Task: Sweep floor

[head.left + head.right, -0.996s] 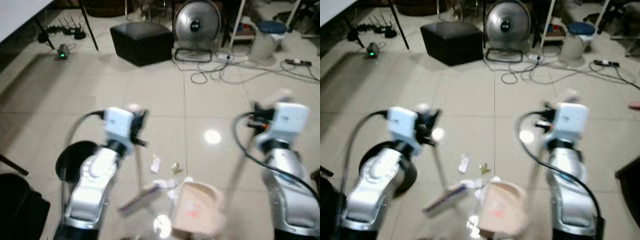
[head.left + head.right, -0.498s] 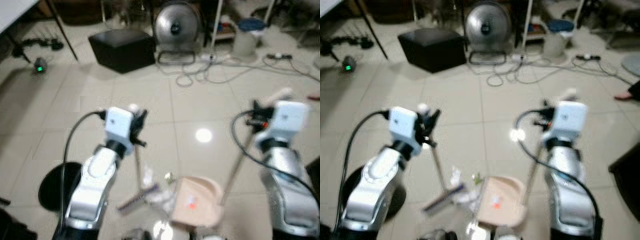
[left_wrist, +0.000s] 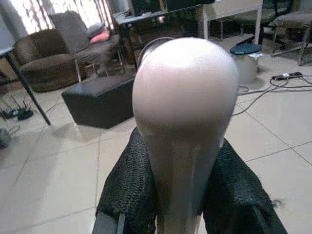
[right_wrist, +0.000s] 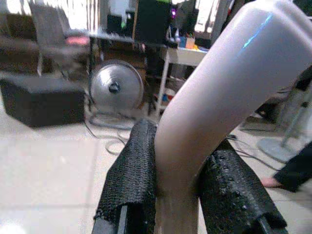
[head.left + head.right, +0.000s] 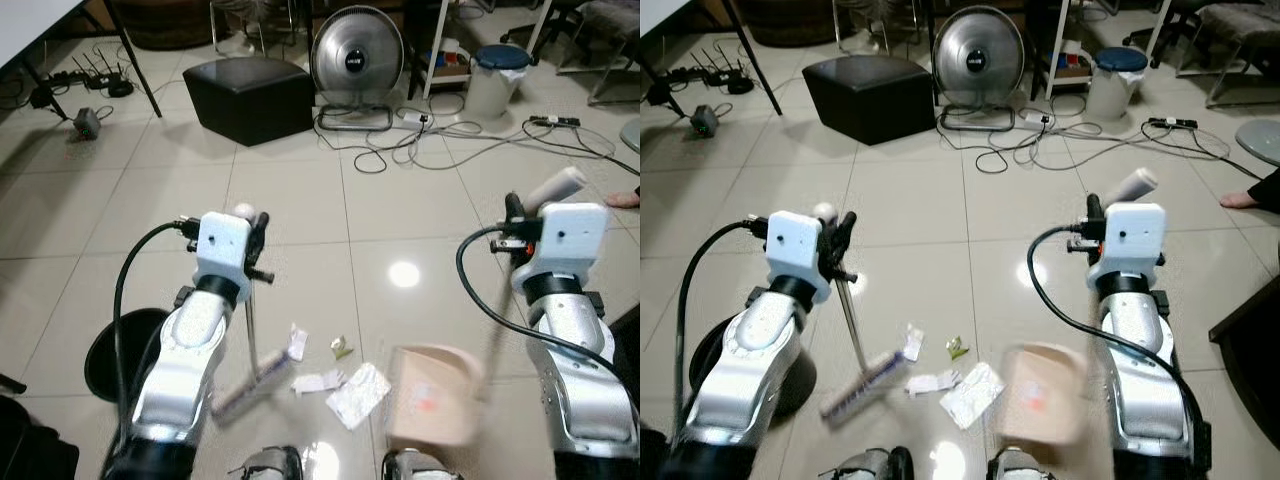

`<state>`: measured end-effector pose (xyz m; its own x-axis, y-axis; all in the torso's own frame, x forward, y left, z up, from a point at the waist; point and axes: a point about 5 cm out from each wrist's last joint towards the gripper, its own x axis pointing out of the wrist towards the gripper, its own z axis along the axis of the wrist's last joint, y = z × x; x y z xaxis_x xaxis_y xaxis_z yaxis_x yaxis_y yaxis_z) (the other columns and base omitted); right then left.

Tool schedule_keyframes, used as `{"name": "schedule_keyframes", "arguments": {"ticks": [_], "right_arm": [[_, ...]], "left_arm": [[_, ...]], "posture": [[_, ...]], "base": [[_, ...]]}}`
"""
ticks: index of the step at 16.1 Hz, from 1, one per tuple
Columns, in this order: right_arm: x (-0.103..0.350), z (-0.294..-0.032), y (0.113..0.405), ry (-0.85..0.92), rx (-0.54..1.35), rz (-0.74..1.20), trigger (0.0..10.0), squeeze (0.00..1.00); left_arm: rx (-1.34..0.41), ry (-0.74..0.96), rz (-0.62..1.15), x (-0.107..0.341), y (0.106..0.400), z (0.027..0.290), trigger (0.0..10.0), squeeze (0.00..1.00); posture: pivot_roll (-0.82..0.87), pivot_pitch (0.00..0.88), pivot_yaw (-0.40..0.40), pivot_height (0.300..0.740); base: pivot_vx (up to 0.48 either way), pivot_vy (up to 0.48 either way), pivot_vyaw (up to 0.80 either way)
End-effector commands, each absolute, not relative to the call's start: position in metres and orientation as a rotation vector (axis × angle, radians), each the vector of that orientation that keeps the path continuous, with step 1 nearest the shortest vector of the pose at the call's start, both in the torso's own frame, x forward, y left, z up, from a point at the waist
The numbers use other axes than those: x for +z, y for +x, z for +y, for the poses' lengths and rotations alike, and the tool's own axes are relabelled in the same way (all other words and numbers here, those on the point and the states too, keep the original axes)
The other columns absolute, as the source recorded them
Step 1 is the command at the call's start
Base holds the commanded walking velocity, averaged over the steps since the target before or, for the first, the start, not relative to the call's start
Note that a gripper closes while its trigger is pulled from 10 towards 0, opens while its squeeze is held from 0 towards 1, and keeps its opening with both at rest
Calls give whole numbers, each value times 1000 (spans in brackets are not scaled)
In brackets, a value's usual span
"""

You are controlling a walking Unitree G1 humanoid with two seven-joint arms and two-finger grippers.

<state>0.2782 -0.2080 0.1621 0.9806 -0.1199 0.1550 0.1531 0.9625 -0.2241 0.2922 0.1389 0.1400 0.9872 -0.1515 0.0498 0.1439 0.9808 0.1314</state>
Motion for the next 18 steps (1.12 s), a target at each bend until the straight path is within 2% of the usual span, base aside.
{"name": "schedule_keyframes", "arguments": {"ticks": [1, 5, 6, 12, 18], "right_arm": [[168, -205, 283, -276, -115, -196, 10000, 0], [155, -210, 295, -323, -91, -201, 10000, 0], [151, -212, 304, -349, -79, -217, 10000, 0], [154, -215, 319, -440, -36, -305, 10000, 0], [178, -210, 313, -361, -51, -452, 10000, 0]], "left_arm": [[-120, 116, -111, 147, 298, 139, 10000, 0], [-86, 116, -110, 144, 310, 137, 10000, 0], [-48, 118, -129, 145, 316, 139, 10000, 0], [10, 143, -202, 152, 325, 143, 10000, 0], [-163, 109, -221, 157, 320, 126, 10000, 0]], "posture": [[-29, 163, 63, 740], [9, 208, 68, 740], [36, 255, 83, 740], [73, 331, 114, 740], [32, 310, 109, 740]], "base": [[0, 0, 0], [0, 0, 0], [0, 0, 0], [0, 0, 0], [0, 0, 0]]}}
